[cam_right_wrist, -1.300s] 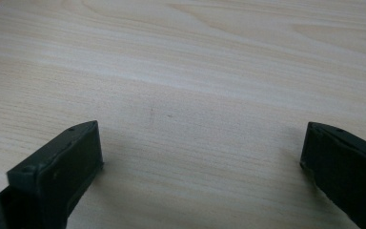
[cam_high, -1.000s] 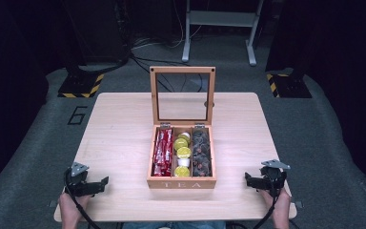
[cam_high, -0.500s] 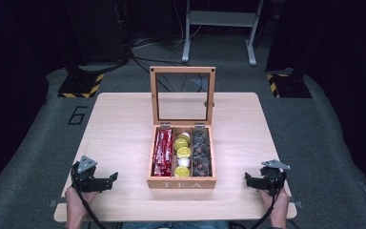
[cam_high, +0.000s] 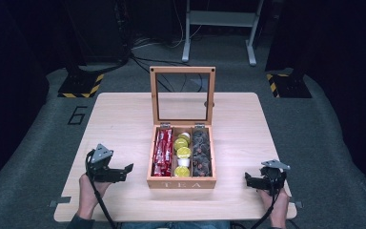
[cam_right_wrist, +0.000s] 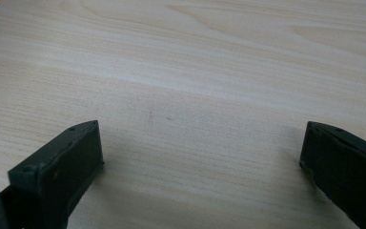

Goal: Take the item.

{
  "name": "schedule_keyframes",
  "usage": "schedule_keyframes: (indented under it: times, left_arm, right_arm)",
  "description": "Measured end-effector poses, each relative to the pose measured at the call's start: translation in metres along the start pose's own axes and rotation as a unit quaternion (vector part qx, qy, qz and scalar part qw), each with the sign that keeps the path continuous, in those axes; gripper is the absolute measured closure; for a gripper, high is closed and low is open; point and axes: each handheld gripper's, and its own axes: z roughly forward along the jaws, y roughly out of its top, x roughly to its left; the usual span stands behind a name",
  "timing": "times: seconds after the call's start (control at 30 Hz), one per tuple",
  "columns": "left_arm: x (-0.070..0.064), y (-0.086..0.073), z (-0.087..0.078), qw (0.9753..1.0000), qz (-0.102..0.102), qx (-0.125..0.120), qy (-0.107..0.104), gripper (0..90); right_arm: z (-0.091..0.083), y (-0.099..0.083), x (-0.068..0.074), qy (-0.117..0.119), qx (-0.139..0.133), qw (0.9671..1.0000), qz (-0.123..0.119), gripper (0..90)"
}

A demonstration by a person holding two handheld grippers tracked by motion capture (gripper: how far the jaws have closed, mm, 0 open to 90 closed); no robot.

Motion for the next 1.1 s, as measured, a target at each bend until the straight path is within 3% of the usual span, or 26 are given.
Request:
schedule_keyframes:
  times: [0.27, 0.53, 0.77, 0.97, 1.1]
  left_arm:
    - [-0.019, 0.025, 0.018, 0.9991, 0.033, 0.001, -0.029, 4.8]
    - [-0.032, 0.04, 0.037, 0.9978, 0.038, 0.009, -0.055, 6.0]
    - [-0.054, 0.064, 0.061, 0.9954, 0.062, 0.019, -0.071, 16.2]
    - [-0.061, 0.072, 0.081, 0.9941, 0.071, 0.052, -0.063, 30.2]
    - [-0.06, 0.073, 0.092, 0.9943, 0.064, 0.07, -0.05, 36.1]
  right_arm:
    - [0.0, 0.0, 0.0, 0.0, 0.0, 1.0, 0.0, 0.1]
    - [0.0, 0.0, 0.0, 0.0, 0.0, 1.0, 0.0, 0.1]
    - [0.0, 0.0, 0.0, 0.0, 0.0, 1.0, -0.001, 0.1]
    - [0.0, 0.0, 0.0, -0.001, -0.001, 1.0, -0.002, 0.2]
    - [0.0, 0.0, 0.0, -0.002, -0.002, 1.0, -0.001, 0.5]
